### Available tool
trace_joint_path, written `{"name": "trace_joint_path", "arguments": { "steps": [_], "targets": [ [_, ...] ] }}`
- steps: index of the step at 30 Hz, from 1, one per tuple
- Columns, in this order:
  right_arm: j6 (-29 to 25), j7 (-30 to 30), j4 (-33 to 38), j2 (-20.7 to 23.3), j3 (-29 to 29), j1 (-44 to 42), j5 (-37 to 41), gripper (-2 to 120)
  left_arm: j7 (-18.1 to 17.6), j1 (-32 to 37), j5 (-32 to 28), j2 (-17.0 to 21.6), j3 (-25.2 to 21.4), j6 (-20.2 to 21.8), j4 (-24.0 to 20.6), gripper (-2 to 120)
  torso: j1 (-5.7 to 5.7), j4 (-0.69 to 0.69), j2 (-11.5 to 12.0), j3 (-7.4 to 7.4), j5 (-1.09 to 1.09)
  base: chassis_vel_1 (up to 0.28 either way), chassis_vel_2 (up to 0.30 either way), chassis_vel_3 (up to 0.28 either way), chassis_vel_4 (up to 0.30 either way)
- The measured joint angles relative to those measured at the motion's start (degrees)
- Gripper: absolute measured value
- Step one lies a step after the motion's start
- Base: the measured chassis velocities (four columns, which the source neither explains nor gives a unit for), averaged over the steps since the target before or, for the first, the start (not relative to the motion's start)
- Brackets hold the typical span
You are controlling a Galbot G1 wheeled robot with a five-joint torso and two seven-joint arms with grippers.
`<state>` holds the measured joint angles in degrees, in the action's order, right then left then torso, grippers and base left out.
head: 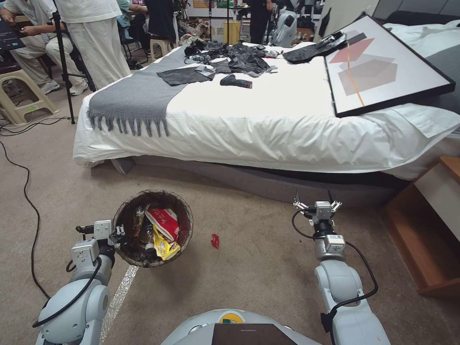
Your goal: Pick up the trash bin, then pick up the garbage from the floor and place it into the trash bin.
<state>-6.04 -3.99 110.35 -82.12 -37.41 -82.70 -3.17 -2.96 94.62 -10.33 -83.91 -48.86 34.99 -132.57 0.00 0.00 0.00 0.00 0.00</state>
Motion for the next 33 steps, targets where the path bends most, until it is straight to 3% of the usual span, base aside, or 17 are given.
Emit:
{"name": "trace_joint_path", "arguments": {
  "steps": [33],
  "targets": [
    [0.01, -0.21, 0.43, -0.14, -0.09, -0.64, 0.16, 100, 0.09, -0.20, -0.05, 0.15, 0.28, -0.99, 0.37, 4, 0.00, -0.01, 0.00, 0.00, 0.00, 0.004, 0.004, 0.003, 0.006]
  ]
}}
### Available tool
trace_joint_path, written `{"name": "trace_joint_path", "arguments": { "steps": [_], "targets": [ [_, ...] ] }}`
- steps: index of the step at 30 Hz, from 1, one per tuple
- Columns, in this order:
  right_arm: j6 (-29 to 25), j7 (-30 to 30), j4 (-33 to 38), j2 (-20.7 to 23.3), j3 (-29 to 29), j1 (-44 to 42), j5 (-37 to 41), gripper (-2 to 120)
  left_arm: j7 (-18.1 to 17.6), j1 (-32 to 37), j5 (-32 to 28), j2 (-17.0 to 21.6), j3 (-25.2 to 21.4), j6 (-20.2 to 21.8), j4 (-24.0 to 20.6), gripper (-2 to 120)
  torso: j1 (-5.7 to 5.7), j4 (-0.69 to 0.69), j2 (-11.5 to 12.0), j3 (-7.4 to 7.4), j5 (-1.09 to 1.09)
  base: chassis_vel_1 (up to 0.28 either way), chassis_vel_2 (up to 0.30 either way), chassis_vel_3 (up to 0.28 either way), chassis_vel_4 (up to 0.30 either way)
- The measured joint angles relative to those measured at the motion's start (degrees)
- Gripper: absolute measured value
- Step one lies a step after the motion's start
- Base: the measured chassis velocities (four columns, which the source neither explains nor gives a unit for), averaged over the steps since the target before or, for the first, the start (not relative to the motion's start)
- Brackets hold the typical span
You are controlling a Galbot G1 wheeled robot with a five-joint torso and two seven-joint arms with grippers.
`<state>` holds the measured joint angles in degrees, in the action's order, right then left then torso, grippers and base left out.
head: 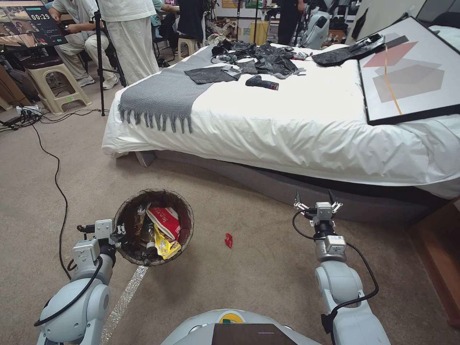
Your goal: Pick up the trash bin, then pick up the garbage from the floor and place it into the trash bin.
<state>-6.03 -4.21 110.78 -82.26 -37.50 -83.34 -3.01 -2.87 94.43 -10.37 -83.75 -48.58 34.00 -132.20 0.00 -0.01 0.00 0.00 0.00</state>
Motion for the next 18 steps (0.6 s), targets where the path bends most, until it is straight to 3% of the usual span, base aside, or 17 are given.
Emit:
{"name": "trace_joint_path", "arguments": {
  "steps": [11, 18],
  "targets": [
    [1.18, -1.06, 1.73, -0.01, 1.40, -1.05, 0.82, 100, -0.05, -0.02, 0.06, -0.11, 0.05, -0.33, 0.72, 4, 0.00, 0.00, 0.00, 0.00, 0.00, 0.000, 0.000, 0.000, 0.000],
    [8.55, -4.41, 2.43, 5.26, 6.25, 2.53, 3.84, 100, -0.04, 0.01, 0.44, -0.24, -0.03, -0.55, 1.43, 4, 0.00, 0.00, 0.01, 0.00, 0.00, 0.000, 0.000, 0.000, 0.000]
  ]
}}
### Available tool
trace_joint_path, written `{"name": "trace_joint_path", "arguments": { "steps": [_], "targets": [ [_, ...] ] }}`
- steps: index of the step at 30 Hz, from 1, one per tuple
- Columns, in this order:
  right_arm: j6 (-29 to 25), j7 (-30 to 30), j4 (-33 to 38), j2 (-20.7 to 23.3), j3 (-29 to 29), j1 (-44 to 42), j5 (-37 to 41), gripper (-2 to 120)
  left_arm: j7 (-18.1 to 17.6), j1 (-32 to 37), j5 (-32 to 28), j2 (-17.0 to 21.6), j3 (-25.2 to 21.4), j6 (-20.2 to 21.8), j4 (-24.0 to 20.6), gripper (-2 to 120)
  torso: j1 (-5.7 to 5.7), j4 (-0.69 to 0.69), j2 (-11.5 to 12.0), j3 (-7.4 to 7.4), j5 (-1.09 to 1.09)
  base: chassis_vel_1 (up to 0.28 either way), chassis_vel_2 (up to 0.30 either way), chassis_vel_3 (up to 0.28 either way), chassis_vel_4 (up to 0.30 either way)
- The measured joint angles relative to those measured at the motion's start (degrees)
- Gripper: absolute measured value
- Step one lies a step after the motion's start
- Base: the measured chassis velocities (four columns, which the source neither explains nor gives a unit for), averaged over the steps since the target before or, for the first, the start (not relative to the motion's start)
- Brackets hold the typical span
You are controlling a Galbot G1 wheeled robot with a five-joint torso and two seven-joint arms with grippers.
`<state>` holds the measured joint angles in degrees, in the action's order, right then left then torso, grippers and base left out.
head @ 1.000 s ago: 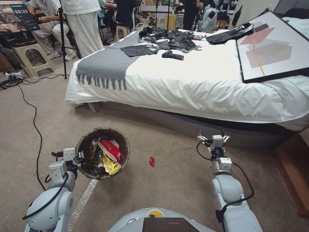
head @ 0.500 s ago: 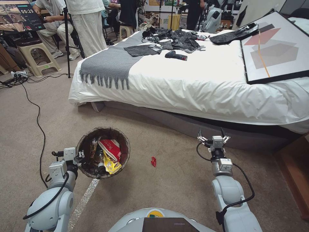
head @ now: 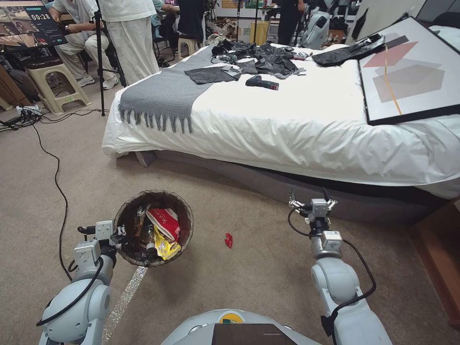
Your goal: Pick up the trash bin, then pick up the garbage from the floor and place it into the trash bin.
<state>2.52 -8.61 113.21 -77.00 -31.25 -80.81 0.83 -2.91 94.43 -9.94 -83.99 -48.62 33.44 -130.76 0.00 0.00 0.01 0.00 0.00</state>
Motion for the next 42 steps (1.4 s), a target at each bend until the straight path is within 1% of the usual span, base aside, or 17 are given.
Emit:
{"name": "trace_joint_path", "arguments": {
  "steps": [2, 3, 6, 10, 12, 14, 15, 18, 20, 22, 23, 24, 25, 28, 36, 37, 42],
  "targets": [
    [4.09, -0.43, -0.18, 3.15, 2.84, 3.06, 2.15, 100, -0.01, 0.14, 0.26, -0.02, -0.10, -0.12, 0.31, 4, 0.00, 0.00, 0.00, 0.00, 0.00, 0.000, 0.000, 0.000, 0.000],
    [4.09, -0.43, -0.18, 3.15, 2.84, 3.06, 2.15, 100, -0.01, 0.14, 0.26, -0.02, -0.10, -0.12, 0.31, 4, 0.00, 0.00, 0.00, 0.00, 0.00, 0.000, 0.000, 0.000, 0.000],
    [7.89, -0.93, -0.90, 6.58, 6.21, 7.68, 5.68, 100, 0.01, 0.18, 0.34, -0.05, -0.11, -0.12, 0.18, 4, 0.00, 0.01, 0.00, 0.00, 0.00, 0.000, 0.000, 0.000, 0.000],
    [15.76, -3.14, -1.96, 11.66, 12.71, 17.15, 14.45, 100, 0.08, 0.01, 0.32, 0.01, -0.07, 0.33, -0.78, 4, 0.00, 0.01, 0.00, 0.01, 0.00, 0.000, 0.000, 0.000, 0.000],
    [17.12, -3.53, -2.07, 12.15, 13.76, 18.31, 16.18, 100, 0.09, 0.01, 0.31, 0.01, -0.09, 0.39, -0.90, 4, 0.00, 0.01, 0.00, 0.00, 0.00, 0.000, 0.000, 0.000, 0.000],
    [21.74, -5.55, -2.54, 14.26, 18.26, 22.42, 24.29, 100, 0.16, 0.13, 0.31, 0.03, -0.21, 0.56, -1.26, 4, 0.00, 0.01, 0.00, 0.00, 0.00, 0.000, 0.000, 0.000, 0.000],
    [21.74, -5.55, -2.54, 14.26, 18.26, 22.42, 24.29, 100, 0.16, 0.13, 0.31, 0.03, -0.21, 0.56, -1.26, 4, 0.00, 0.01, 0.00, 0.00, 0.00, 0.000, 0.000, 0.000, 0.000],
    [27.38, -6.81, -3.70, 16.10, 23.22, 26.52, 29.91, 100, 0.31, 0.28, 0.25, 0.00, -0.31, 0.69, -1.51, 4, 0.00, 0.00, 0.00, 0.01, 0.00, 0.000, 0.000, 0.000, 0.000],
    [29.28, -7.45, -3.98, 16.35, 24.60, 27.78, 31.81, 100, 0.32, 0.37, 0.19, 0.01, -0.34, 0.73, -1.51, 4, 0.00, -0.01, 0.00, 0.00, -0.01, 0.000, 0.000, 0.000, 0.000],
    [34.62, -10.12, -4.51, 16.17, 27.47, 30.62, 38.01, 100, 0.31, 0.68, 0.17, 0.14, -0.41, 0.82, -1.51, 4, 0.00, -0.01, 0.00, 0.01, 0.00, 0.000, 0.000, 0.000, 0.000],
    [34.62, -10.12, -4.51, 16.17, 27.47, 30.62, 38.01, 100, 0.31, 0.68, 0.17, 0.14, -0.41, 0.82, -1.51, 4, 0.00, -0.01, 0.00, 0.01, 0.00, 0.000, 0.000, 0.000, 0.000],
    [36.67, -11.80, -5.31, 15.61, 29.32, 32.65, 42.15, 100, 0.31, 0.86, 0.17, 0.29, -0.45, 0.87, -1.51, 4, 0.00, 0.00, 0.00, 0.00, -0.01, 0.000, 0.000, 0.000, 0.000],
    [36.67, -11.80, -5.31, 15.61, 29.32, 32.65, 42.15, 100, 0.31, 0.86, 0.17, 0.29, -0.45, 0.87, -1.51, 4, 0.00, 0.00, 0.00, 0.00, -0.01, 0.000, 0.000, 0.000, 0.000],
    [39.59, -13.44, -8.06, 13.06, 33.50, 37.19, 48.72, 100, 0.30, 1.08, 0.18, 0.43, -0.71, 1.05, -1.81, 4, 0.00, 0.01, 0.00, 0.01, -0.01, 0.000, 0.000, 0.000, 0.000],
    [40.24, -15.48, -11.16, 9.78, 36.82, 39.97, 54.86, 100, 0.32, 1.32, 0.27, 0.15, -0.78, 1.05, -1.84, 4, 0.00, 0.01, 0.00, 0.00, -0.02, 0.000, 0.000, 0.000, 0.000],
    [40.22, -15.79, -13.99, 8.15, 37.63, 40.49, 56.70, 100, 0.31, 1.42, 0.43, 0.02, -0.61, 1.04, -1.84, 4, 0.00, 0.02, 0.00, 0.00, -0.02, 0.000, 0.000, 0.000, 0.000],
    [40.04, -13.87, -21.14, 5.41, 38.34, 40.98, 56.49, 100, 0.33, 0.91, 0.67, -0.03, -0.41, 1.03, -1.59, 4, 0.00, 0.00, 0.00, 0.00, -0.02, 0.000, 0.000, 0.000, 0.000]
  ]
}}
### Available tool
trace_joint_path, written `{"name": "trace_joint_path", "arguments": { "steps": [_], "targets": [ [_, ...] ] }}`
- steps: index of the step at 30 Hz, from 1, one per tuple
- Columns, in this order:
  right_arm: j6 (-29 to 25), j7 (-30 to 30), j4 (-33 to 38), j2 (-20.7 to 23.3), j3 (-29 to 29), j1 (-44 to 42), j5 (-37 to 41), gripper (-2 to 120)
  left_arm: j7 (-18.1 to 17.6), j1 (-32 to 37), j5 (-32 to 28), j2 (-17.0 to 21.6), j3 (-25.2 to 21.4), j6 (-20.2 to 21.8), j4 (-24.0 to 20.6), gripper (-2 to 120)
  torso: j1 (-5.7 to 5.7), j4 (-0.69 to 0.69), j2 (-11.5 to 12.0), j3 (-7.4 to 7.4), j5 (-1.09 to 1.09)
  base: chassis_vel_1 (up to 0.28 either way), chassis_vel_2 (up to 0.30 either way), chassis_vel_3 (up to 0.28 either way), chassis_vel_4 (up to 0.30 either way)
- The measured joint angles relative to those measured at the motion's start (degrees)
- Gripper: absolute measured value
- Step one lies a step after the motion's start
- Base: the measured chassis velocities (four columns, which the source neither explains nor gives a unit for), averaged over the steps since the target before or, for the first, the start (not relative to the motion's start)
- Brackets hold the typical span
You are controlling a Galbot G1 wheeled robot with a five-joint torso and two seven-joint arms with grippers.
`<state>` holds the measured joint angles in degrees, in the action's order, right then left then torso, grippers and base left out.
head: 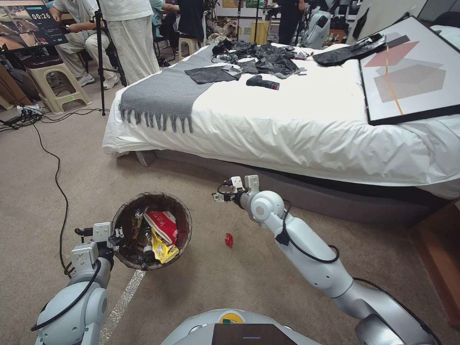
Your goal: Pick up the trash bin, then pick up the garbage from the floor and place it into the trash bin.
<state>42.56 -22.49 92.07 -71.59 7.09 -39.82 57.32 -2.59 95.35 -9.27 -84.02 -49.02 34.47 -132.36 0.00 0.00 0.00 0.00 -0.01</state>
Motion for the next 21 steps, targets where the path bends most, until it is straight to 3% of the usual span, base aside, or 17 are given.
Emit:
{"name": "trace_joint_path", "arguments": {
  "steps": [21],
  "targets": [
    [-3.94, 3.51, -9.35, -5.24, 0.18, -6.33, -9.87, 100, 0.37, -0.55, 0.34, 0.15, 0.01, -0.26, 1.65, 4, 0.00, 0.00, 0.00, 0.00, 0.02, 0.000, 0.000, 0.000, 0.000]
  ]
}}
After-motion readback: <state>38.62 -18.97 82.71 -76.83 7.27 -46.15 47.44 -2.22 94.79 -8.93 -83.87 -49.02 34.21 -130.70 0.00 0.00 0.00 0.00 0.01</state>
